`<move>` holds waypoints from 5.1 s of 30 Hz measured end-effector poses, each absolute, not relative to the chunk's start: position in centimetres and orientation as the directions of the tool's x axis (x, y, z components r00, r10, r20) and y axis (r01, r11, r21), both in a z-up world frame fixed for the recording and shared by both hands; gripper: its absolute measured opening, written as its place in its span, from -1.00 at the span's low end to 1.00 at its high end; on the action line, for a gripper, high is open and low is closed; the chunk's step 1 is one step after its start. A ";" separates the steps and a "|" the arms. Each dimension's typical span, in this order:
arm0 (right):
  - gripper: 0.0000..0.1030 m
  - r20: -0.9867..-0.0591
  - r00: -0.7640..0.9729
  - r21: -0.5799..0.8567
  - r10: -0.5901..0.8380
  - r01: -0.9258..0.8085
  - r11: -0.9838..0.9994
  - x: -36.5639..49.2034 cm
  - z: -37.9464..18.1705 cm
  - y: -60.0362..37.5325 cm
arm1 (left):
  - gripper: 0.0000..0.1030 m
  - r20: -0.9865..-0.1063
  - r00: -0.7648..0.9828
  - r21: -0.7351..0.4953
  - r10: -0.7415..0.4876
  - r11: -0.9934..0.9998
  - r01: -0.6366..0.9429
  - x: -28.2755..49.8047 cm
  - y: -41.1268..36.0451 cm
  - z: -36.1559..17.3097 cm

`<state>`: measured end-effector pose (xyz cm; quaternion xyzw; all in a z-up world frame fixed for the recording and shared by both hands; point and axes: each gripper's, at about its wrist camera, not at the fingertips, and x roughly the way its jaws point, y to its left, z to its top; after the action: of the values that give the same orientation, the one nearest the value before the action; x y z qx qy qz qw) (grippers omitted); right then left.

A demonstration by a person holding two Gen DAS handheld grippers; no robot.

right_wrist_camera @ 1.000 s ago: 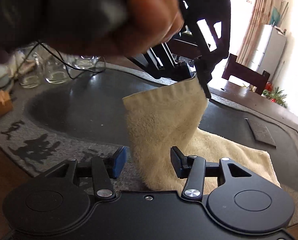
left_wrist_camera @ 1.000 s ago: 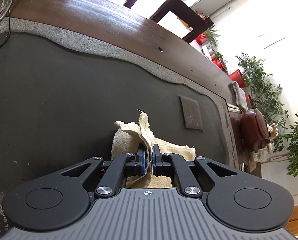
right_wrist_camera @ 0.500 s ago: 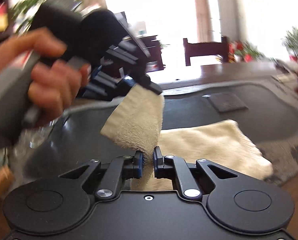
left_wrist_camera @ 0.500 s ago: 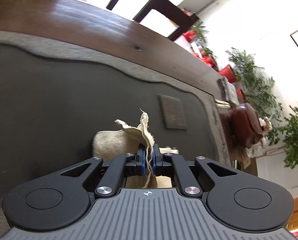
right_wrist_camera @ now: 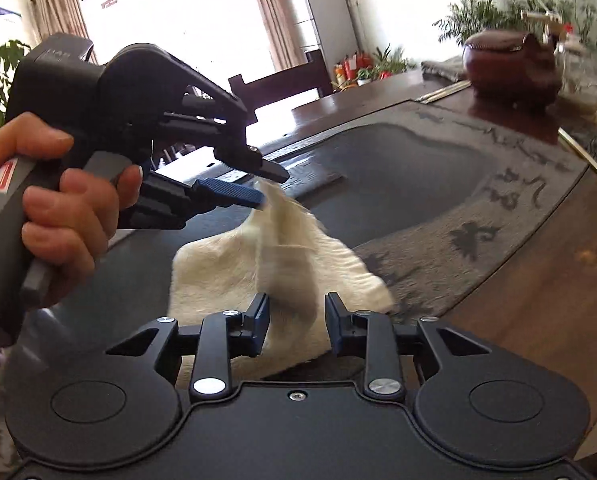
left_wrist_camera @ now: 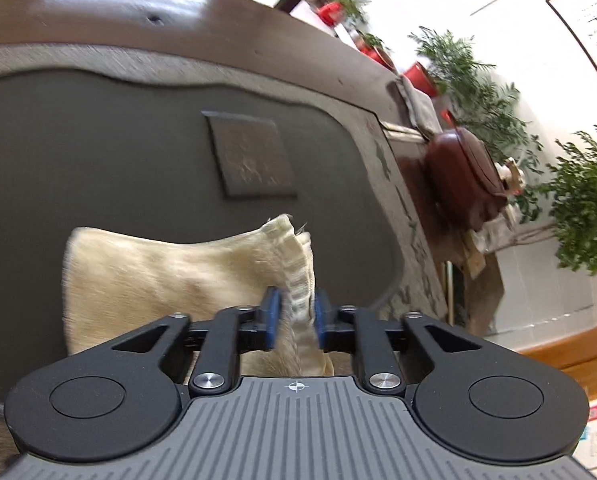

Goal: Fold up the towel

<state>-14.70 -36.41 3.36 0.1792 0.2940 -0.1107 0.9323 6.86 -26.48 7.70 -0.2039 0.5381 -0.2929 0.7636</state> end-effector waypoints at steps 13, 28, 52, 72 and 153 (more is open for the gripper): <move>0.07 -0.611 0.773 0.180 -0.171 0.346 0.921 -14.6 3.2 -37.1 | 0.01 -0.746 0.311 -0.520 -0.589 0.807 0.279 4.7 -23.2 8.5; 0.52 -0.629 0.758 0.122 -0.172 0.315 0.941 -16.5 4.7 -35.2 | 0.06 -0.793 0.359 -0.405 -0.493 0.866 0.294 -0.6 -16.9 8.9; 1.00 -0.659 0.723 0.031 -0.210 0.304 0.952 -17.9 5.4 -32.4 | 0.07 -0.833 0.437 -0.197 -0.339 0.920 0.339 -7.7 -11.4 8.2; 1.00 -0.664 0.720 0.004 -0.202 0.273 0.962 -17.5 5.3 -31.2 | 0.07 -0.836 0.496 -0.075 -0.233 0.945 0.317 -8.5 -8.6 7.5; 1.00 -0.639 0.655 -0.030 -0.404 0.503 0.864 1.0 -2.9 -60.9 | 0.99 -0.668 0.743 0.045 -0.037 0.995 0.090 1.3 1.3 0.8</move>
<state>1.05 -60.93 -2.88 0.0747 0.3315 -0.2501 0.9066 1.31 1.34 0.79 0.0372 0.3568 -0.0342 0.9328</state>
